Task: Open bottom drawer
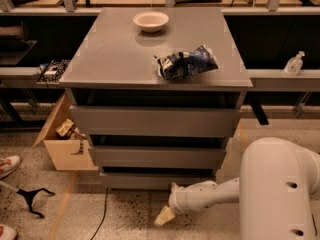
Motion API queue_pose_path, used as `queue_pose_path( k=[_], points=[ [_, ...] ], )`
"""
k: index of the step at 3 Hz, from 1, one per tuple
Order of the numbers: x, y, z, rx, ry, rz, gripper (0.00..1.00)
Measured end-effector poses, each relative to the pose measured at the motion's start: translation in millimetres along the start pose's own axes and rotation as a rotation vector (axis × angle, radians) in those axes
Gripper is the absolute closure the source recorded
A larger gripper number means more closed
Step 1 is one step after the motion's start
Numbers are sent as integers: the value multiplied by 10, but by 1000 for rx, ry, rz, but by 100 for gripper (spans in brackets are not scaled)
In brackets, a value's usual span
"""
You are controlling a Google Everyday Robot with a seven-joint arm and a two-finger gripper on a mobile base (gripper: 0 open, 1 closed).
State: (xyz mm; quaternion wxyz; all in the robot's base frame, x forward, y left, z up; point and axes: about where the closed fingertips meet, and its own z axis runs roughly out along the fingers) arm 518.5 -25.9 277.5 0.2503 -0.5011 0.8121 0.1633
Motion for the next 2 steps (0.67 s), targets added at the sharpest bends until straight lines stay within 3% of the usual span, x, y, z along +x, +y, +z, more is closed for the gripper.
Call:
queue_pose_path(
  k=[1, 2],
  points=[
    [0, 0, 0, 0, 0, 0, 0],
    [-59, -73, 80, 18, -30, -79, 0]
  ],
)
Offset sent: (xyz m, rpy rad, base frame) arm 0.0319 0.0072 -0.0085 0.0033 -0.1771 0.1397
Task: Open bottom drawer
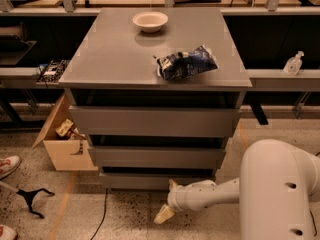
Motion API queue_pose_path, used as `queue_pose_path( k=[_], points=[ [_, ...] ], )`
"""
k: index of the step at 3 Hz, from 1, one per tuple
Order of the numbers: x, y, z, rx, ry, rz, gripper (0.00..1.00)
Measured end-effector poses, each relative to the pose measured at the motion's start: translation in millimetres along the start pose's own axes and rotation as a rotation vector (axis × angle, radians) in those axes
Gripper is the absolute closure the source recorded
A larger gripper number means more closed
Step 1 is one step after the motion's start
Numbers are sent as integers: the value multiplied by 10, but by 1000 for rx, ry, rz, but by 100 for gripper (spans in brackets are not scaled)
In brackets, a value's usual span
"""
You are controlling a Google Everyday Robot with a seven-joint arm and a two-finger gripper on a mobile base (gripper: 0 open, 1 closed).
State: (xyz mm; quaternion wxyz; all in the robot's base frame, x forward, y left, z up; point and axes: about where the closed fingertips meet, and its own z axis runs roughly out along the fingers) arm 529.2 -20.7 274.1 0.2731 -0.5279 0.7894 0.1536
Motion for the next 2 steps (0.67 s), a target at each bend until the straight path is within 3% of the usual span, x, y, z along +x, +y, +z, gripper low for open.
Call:
queue_pose_path(
  k=[2],
  points=[
    [-95, -314, 293, 47, -54, -190, 0]
  ],
)
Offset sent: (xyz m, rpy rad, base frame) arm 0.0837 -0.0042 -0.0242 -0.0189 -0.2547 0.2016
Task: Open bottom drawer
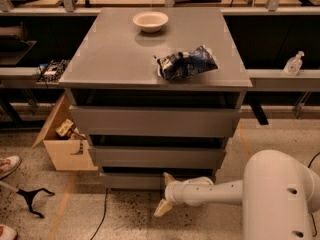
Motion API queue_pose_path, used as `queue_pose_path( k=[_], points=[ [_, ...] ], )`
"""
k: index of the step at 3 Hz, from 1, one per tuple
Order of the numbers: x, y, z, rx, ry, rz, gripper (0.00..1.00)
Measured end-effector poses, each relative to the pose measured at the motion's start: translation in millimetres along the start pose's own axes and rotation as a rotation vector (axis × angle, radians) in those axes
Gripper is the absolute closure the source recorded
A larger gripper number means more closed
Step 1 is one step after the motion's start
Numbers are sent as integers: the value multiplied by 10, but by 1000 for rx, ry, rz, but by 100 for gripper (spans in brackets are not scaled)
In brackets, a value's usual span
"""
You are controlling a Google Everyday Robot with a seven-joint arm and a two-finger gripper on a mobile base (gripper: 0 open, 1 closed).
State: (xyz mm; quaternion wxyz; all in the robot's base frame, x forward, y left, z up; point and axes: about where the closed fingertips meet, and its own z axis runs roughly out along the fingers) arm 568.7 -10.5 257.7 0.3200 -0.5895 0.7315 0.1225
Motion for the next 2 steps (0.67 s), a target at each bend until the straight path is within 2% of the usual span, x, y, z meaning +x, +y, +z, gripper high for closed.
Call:
queue_pose_path(
  k=[2],
  points=[
    [-21, -409, 338, 49, -2, -101, 0]
  ],
)
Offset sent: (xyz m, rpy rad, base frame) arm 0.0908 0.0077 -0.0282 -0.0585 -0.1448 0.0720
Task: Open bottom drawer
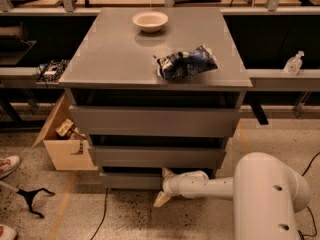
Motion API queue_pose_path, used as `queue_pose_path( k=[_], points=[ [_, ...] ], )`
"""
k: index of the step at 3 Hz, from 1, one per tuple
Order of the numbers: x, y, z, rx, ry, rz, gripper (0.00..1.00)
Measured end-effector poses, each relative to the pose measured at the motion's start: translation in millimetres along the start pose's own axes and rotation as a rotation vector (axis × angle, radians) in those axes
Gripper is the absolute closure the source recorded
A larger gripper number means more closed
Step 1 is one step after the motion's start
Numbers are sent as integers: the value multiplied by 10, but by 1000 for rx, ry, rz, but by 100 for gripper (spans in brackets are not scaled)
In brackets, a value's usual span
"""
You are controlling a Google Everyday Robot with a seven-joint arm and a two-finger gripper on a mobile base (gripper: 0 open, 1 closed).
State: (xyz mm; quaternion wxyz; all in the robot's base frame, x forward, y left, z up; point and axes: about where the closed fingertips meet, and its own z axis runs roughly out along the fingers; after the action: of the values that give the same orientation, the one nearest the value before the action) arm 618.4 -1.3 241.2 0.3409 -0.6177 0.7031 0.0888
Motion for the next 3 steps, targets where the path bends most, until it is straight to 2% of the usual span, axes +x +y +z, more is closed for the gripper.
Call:
queue_pose_path(
  k=[2, 3],
  points=[
    [85, -145, 407, -25, 33, -16, 0],
    [224, -151, 574, -56, 51, 11, 15]
  ],
)
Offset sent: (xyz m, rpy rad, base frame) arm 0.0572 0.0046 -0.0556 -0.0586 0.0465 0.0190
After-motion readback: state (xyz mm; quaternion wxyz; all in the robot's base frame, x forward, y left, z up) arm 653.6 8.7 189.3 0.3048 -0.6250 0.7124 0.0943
